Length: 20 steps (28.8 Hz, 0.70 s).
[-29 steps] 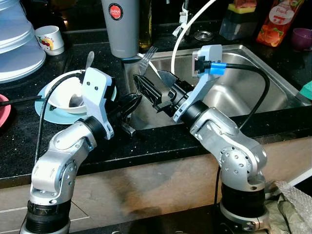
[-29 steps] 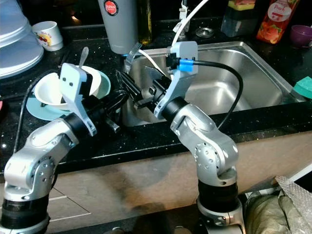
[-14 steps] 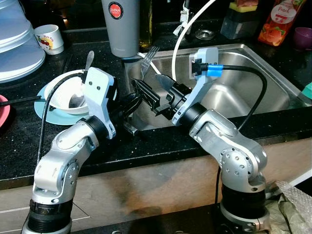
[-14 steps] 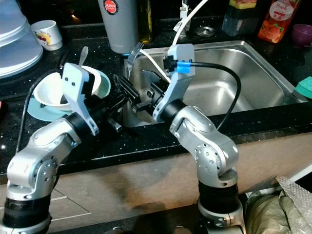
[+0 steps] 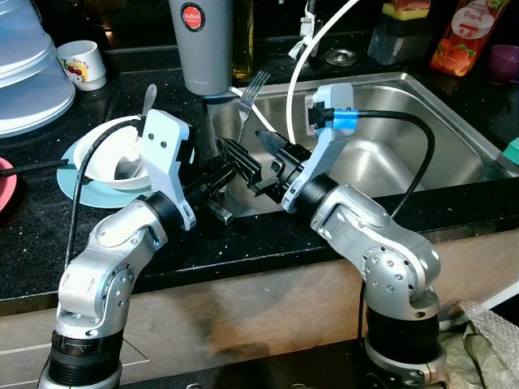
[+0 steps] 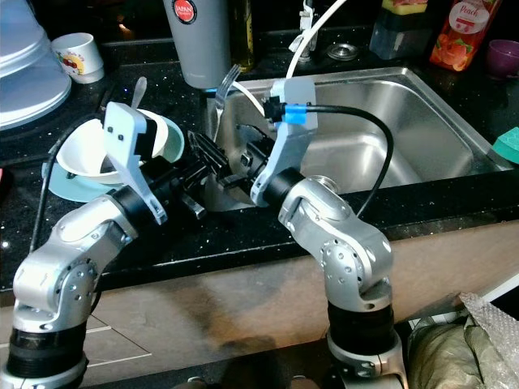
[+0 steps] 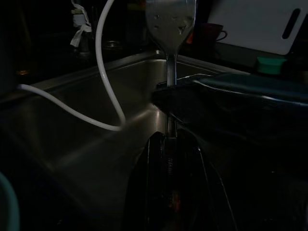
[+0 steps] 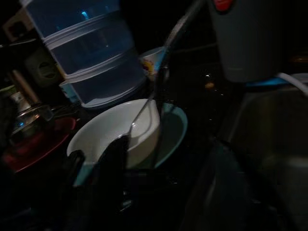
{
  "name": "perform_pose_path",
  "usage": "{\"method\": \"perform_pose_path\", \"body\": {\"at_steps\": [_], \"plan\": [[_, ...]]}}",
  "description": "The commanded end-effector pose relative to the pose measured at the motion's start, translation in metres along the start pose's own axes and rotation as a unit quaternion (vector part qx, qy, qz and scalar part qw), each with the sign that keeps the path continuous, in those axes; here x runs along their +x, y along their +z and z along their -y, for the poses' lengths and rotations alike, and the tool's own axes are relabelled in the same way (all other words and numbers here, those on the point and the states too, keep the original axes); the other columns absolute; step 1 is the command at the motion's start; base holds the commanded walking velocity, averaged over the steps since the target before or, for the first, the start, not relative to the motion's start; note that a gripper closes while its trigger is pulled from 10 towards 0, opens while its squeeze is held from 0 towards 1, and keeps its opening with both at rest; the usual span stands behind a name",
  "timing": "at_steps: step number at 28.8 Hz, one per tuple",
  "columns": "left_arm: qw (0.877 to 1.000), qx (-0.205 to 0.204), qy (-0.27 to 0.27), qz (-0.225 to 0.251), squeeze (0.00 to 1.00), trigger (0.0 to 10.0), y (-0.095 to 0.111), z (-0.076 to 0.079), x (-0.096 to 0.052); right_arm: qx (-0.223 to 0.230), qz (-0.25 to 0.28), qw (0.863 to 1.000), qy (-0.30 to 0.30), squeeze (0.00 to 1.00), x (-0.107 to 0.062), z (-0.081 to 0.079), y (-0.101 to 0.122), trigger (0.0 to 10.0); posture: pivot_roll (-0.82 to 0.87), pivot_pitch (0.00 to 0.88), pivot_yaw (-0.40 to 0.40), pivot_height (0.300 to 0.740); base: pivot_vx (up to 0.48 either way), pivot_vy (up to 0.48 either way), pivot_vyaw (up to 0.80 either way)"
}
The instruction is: Kitchen organization
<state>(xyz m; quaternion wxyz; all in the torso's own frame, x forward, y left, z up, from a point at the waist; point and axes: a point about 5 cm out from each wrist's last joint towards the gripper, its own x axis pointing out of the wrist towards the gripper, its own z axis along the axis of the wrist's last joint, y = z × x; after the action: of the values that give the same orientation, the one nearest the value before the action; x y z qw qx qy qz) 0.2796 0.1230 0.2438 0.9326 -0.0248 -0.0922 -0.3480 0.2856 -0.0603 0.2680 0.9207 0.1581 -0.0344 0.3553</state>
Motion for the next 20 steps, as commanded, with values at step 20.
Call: {"method": "perform_pose_path", "body": {"at_steps": [20], "plan": [[1.0, 0.002, -0.023, 0.005, 0.0, 0.0, 0.0018, 0.0041, -0.0003, 0.027, 0.011, 0.999, -0.027, 0.0, -0.0003, 0.0094, 0.0019, 0.0, 0.01, 0.096, 0.03, 0.74, 0.0, 0.0, 0.0]]}}
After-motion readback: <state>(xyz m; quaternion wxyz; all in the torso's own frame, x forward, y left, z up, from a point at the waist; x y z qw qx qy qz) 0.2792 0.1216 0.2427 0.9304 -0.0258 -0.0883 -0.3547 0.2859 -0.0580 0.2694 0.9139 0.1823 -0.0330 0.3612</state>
